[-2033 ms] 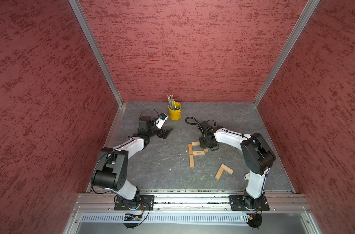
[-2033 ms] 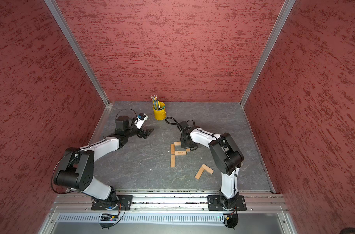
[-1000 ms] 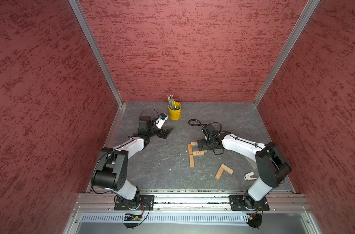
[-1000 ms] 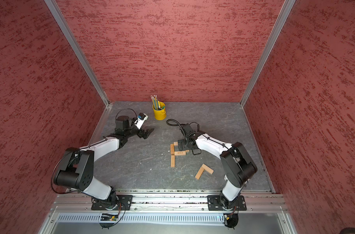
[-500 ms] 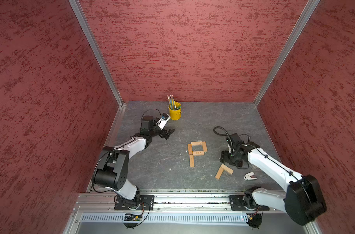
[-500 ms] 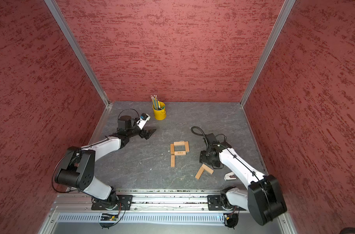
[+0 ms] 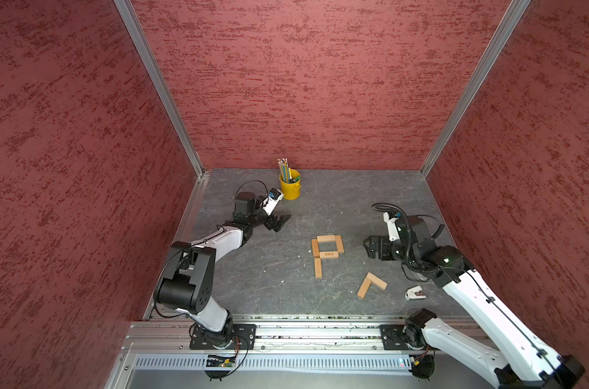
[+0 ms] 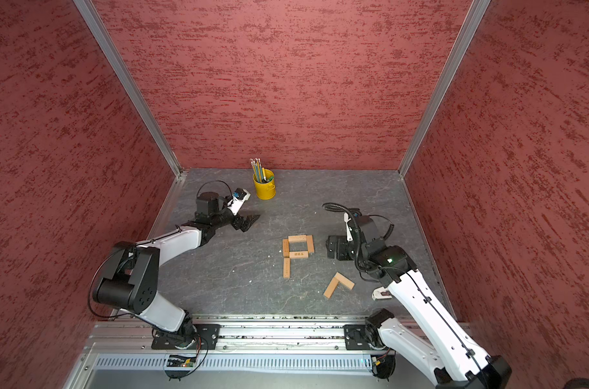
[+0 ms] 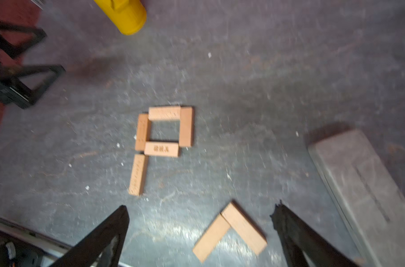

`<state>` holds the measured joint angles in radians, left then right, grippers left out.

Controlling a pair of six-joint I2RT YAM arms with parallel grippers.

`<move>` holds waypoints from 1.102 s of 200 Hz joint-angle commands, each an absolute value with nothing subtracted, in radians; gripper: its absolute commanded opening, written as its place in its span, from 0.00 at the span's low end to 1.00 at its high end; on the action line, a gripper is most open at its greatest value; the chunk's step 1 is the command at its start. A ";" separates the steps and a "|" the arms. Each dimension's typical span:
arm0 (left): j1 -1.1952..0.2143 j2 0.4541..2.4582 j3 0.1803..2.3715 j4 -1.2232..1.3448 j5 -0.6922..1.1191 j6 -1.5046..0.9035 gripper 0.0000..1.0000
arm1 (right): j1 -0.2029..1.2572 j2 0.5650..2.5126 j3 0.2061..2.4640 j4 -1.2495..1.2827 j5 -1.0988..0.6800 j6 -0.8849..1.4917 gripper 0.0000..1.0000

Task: Assemble the number 8 with building blocks
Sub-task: Pick up the building block from the center of the board.

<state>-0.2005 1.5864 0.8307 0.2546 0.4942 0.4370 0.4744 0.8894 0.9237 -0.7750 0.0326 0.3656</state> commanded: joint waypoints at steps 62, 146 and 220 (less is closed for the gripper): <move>-0.202 1.553 0.810 0.282 0.498 0.422 0.99 | 0.477 0.849 0.702 -0.623 0.163 -0.515 0.99; -0.201 1.596 0.834 0.258 0.485 0.434 0.99 | 0.472 0.940 0.677 -0.960 0.073 -0.693 0.82; -0.183 1.598 0.832 0.254 0.489 0.433 0.99 | 0.417 1.189 0.704 -0.938 -0.080 -0.772 0.70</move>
